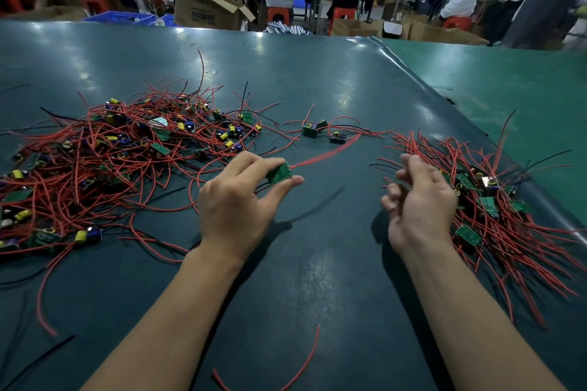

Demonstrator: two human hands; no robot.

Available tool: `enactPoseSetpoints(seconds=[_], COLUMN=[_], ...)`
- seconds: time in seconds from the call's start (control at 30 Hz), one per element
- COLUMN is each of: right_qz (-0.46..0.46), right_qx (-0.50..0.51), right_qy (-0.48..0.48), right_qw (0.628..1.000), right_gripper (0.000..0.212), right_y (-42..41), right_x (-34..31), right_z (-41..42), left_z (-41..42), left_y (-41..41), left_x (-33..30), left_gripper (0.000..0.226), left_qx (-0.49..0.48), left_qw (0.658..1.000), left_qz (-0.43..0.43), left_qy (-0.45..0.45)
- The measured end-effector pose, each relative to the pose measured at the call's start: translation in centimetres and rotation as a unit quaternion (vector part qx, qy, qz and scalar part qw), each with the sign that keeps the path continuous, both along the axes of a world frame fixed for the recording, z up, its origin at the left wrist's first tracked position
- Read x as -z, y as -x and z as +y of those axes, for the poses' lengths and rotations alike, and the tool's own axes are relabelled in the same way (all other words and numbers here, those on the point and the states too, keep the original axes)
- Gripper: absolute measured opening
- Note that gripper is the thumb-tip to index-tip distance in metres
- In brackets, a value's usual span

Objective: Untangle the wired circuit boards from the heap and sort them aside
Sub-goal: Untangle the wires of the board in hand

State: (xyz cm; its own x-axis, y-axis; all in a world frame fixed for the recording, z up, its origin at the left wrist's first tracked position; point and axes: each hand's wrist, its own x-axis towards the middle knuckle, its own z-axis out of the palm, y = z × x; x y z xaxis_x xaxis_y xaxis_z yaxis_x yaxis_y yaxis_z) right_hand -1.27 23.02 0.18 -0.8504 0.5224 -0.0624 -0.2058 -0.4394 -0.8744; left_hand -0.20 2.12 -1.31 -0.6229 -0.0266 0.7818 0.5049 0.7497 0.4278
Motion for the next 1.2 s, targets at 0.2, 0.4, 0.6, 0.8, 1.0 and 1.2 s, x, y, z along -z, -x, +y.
enactPoseSetpoints(seconds=[0.2,0.4,0.6,0.8,1.0,1.2], right_qz=[0.016,0.066,0.065,0.051,-0.057,-0.069], right_qx=[-0.401,-0.32,-0.163,0.063,-0.071,-0.103], right_qy=[-0.207,-0.274,-0.264,0.019,0.17,0.112], right_qw=[0.892,0.904,0.948,0.996,0.981,0.986], right_gripper=[0.039,0.031,0.034,0.029,0.026,0.022], right_y=[-2.1,-2.3,-1.6,-0.8,-0.3,-0.5], right_x=[0.9,0.6,0.3,-1.3,-1.2,-0.9], right_z=[-3.8,-3.5,-2.7,0.2,0.4,-0.4], left_z=[0.3,0.5,-1.1,-2.0,-3.5,-5.0], left_y=[-0.5,-0.4,0.1,0.8,1.3,1.5], left_x=[-0.4,-0.4,-0.7,0.2,0.6,0.3], left_gripper=[0.03,0.04,0.022,0.016,0.039,0.045], left_qx=[0.041,0.158,0.004,-0.152,-0.331,-0.374], left_qw=[0.999,0.986,0.995,0.983,0.915,0.847], left_qz=[0.019,-0.013,0.034,-0.105,-0.228,-0.376], left_qy=[0.024,0.055,0.093,0.014,0.036,0.041])
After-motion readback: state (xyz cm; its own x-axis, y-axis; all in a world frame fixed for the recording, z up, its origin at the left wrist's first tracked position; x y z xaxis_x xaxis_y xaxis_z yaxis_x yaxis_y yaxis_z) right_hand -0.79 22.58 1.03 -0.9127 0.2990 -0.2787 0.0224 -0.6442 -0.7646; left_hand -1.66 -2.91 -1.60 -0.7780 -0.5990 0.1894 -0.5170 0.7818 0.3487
